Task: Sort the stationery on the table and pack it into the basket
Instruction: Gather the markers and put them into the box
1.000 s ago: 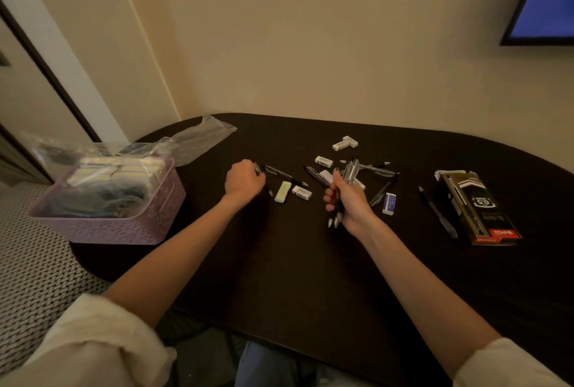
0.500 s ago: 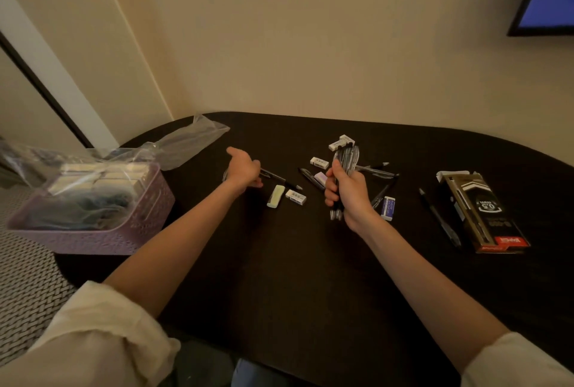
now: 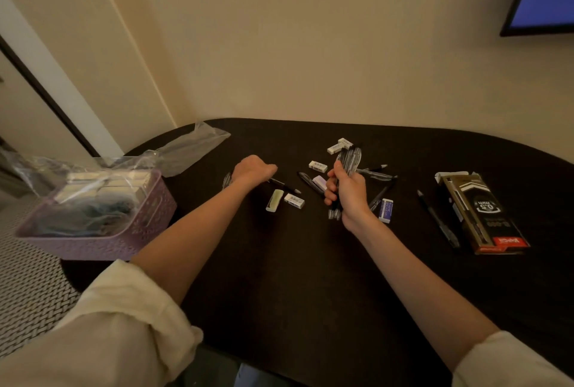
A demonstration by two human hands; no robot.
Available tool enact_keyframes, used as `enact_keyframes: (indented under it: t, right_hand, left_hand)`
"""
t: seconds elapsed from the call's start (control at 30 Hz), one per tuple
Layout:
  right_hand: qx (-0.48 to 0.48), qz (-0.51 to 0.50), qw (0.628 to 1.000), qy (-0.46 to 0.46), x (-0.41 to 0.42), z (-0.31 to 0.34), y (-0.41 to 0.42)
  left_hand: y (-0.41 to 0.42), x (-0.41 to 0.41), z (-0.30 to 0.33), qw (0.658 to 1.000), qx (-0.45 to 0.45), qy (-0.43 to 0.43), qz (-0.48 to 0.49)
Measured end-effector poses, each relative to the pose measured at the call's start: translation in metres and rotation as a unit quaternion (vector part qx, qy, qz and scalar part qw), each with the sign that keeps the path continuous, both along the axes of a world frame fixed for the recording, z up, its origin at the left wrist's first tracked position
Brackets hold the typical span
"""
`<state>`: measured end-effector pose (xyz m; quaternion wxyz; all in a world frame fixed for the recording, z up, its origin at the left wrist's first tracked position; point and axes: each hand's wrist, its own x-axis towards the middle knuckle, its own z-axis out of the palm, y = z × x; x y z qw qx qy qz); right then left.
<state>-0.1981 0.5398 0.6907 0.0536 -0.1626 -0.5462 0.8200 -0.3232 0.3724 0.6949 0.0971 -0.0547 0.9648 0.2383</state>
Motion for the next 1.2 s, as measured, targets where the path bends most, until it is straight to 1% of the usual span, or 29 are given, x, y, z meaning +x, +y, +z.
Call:
enact_keyframes:
  t: [0.1, 0.23, 0.3, 0.4, 0.47, 0.53, 0.6, 0.63, 0.7, 0.73, 0.8, 0.9, 0.97, 1.03, 1.1, 1.2]
  right_hand:
    - [0.002, -0.007, 1.000, -0.008, 0.003, 0.000, 0.001]
    - [0.006, -0.015, 1.000, -0.018, 0.009, 0.001, 0.007]
    - [0.006, -0.010, 1.000, -0.017, 0.013, 0.001, 0.013]
    - [0.009, 0.013, 1.000, -0.011, 0.020, 0.001, 0.021]
    - [0.018, 0.029, 0.999, -0.008, 0.025, 0.000, 0.023]
    - [0.025, 0.038, 0.999, -0.003, 0.027, 0.001, 0.025]
    - [0.018, 0.043, 0.999, 0.000, 0.029, 0.002, 0.026]
    - [0.012, 0.047, 0.999, 0.005, 0.031, 0.004, 0.026]
    - [0.018, 0.056, 0.998, 0.021, 0.034, 0.006, 0.025]
    - [0.027, 0.059, 0.997, 0.028, 0.036, 0.007, 0.023]
    - [0.048, 0.060, 0.996, 0.035, 0.039, 0.007, 0.020]
    - [0.053, 0.057, 0.996, 0.037, 0.041, 0.006, 0.016]
    - [0.042, 0.054, 0.997, 0.043, 0.042, 0.005, 0.015]
    - [0.037, 0.054, 0.996, 0.056, 0.045, 0.006, 0.017]
    - [0.048, 0.064, 0.994, 0.073, 0.047, 0.009, 0.018]
    - [0.090, 0.061, 0.991, 0.079, 0.049, 0.013, 0.020]
  left_hand:
    - [0.011, 0.003, 0.001, 0.999, -0.022, -0.026, -0.021]
    - [0.023, 0.002, -0.006, 0.999, -0.029, -0.009, -0.013]
    - [0.027, 0.001, -0.010, 1.000, -0.001, 0.013, 0.002]
    - [0.032, 0.000, -0.006, 0.992, 0.070, 0.101, 0.016]
    - [0.034, 0.006, 0.008, 0.982, 0.110, 0.155, 0.008]
    - [0.036, 0.018, 0.022, 0.973, 0.151, 0.174, -0.024]
    - [0.036, 0.037, 0.030, 0.956, 0.250, 0.139, -0.058]
    - [0.035, 0.048, 0.032, 0.941, 0.317, 0.098, -0.069]
    - [0.033, 0.071, 0.030, 0.895, 0.438, 0.001, -0.084]
    - [0.031, 0.079, 0.028, 0.870, 0.483, -0.038, -0.093]
    - [0.028, 0.094, 0.026, 0.835, 0.530, -0.090, -0.118]
    - [0.027, 0.110, 0.026, 0.810, 0.545, -0.148, -0.154]
    - [0.027, 0.118, 0.026, 0.804, 0.536, -0.182, -0.182]
    - [0.028, 0.122, 0.028, 0.807, 0.512, -0.200, -0.215]
    - [0.031, 0.125, 0.029, 0.816, 0.485, -0.199, -0.245]
    - [0.036, 0.131, 0.031, 0.828, 0.459, -0.184, -0.264]
